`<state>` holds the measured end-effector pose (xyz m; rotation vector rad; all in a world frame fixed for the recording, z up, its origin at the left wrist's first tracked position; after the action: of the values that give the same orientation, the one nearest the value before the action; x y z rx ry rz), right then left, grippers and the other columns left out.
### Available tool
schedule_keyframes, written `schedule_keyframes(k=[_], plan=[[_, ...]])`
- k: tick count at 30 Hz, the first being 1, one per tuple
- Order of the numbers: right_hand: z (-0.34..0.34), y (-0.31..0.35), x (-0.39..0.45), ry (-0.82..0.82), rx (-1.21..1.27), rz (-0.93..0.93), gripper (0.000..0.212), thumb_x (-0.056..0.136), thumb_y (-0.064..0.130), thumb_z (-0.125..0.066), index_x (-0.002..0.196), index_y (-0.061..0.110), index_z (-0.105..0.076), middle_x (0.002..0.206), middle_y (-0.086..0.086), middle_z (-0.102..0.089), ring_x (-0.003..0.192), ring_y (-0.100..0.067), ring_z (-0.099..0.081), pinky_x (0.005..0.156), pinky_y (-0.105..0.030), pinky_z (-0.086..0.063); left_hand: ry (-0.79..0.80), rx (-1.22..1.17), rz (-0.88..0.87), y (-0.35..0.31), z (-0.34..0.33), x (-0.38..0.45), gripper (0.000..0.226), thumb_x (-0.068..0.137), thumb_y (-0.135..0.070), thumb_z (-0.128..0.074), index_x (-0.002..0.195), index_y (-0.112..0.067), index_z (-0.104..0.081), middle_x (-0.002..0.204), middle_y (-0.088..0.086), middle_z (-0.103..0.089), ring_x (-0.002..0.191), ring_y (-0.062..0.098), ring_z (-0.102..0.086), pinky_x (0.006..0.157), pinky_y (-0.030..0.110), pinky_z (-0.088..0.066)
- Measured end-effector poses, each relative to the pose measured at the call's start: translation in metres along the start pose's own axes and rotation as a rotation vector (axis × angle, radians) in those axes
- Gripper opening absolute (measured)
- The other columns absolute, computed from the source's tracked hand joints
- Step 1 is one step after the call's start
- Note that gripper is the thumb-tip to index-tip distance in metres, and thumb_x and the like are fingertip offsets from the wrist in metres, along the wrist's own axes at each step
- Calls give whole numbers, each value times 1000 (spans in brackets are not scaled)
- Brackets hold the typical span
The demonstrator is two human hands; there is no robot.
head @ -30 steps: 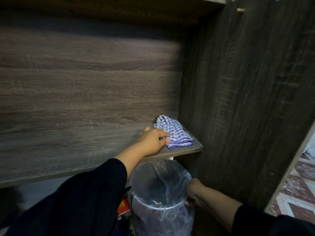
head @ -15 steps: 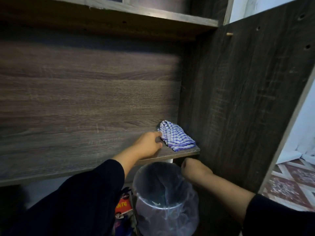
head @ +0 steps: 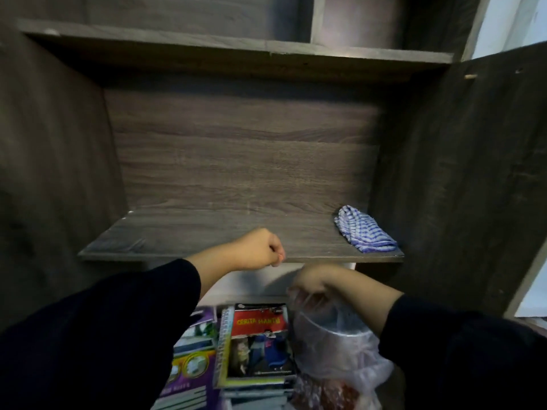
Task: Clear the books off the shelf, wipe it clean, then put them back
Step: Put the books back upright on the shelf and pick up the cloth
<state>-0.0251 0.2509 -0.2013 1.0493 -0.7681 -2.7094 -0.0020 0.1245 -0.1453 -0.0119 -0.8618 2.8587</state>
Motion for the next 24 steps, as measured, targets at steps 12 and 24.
schedule_keyframes(k=[12,24], plan=[[-82,23,80,-70,52,61,18,87,8,-53,72,16,-53,72,-2,-56,56,-9,-52,57,-20,-53,295,211,302,157,-41,-27,24,93,-17,-55,109,-4,-68,115,13,-68,92,19,-59,86,29,-47],[-143,57,154,-78,151,12,21,84,1,-53,64,5,-56,47,-10,-53,25,-15,-47,37,-15,-40,242,188,473,244,-55,-35,29,92,-15,-54,114,-2,-67,119,13,-66,111,28,-60,88,29,-47]])
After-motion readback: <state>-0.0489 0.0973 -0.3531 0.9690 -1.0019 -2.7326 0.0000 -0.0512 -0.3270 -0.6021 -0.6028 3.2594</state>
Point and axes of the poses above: each hand's wrist, its own x-axis towards the middle knuckle, its own z-axis out of the back of the hand, y = z × x, the point moved 4 cm from there along x, towards the middle knuckle
